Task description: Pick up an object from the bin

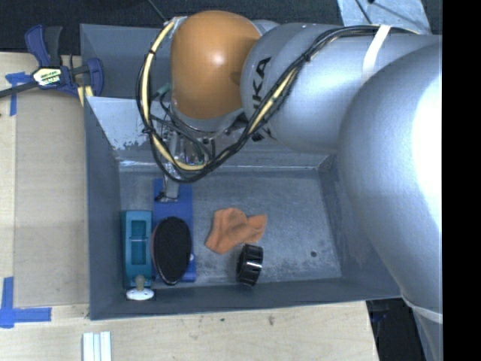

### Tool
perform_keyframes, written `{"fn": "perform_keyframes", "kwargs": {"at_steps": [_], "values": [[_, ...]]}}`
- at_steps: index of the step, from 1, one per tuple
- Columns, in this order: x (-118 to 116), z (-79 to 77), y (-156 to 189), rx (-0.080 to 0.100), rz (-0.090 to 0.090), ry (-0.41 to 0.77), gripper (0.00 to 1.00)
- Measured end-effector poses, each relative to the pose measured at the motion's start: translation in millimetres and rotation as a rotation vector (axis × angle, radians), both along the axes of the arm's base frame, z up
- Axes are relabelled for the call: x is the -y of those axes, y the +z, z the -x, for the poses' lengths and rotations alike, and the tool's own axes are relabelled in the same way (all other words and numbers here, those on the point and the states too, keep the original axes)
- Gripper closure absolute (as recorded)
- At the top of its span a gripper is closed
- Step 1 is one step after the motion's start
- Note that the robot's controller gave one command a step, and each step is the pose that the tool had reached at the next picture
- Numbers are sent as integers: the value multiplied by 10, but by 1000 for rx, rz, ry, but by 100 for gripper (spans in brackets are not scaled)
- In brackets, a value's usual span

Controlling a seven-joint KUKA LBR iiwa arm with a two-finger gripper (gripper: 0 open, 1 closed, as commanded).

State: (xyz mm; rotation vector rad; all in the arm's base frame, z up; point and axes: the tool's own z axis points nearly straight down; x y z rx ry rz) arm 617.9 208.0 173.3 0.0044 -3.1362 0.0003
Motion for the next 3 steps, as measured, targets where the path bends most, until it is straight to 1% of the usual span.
{"fn": "perform_keyframes", "kwargs": {"at_steps": [1, 2, 3], "values": [[11, -18, 56, 8, -1, -3, 0], [59, 24, -276, 16, -4, -124, 0], [299, 173, -962, 11, -3, -185, 0]]}}
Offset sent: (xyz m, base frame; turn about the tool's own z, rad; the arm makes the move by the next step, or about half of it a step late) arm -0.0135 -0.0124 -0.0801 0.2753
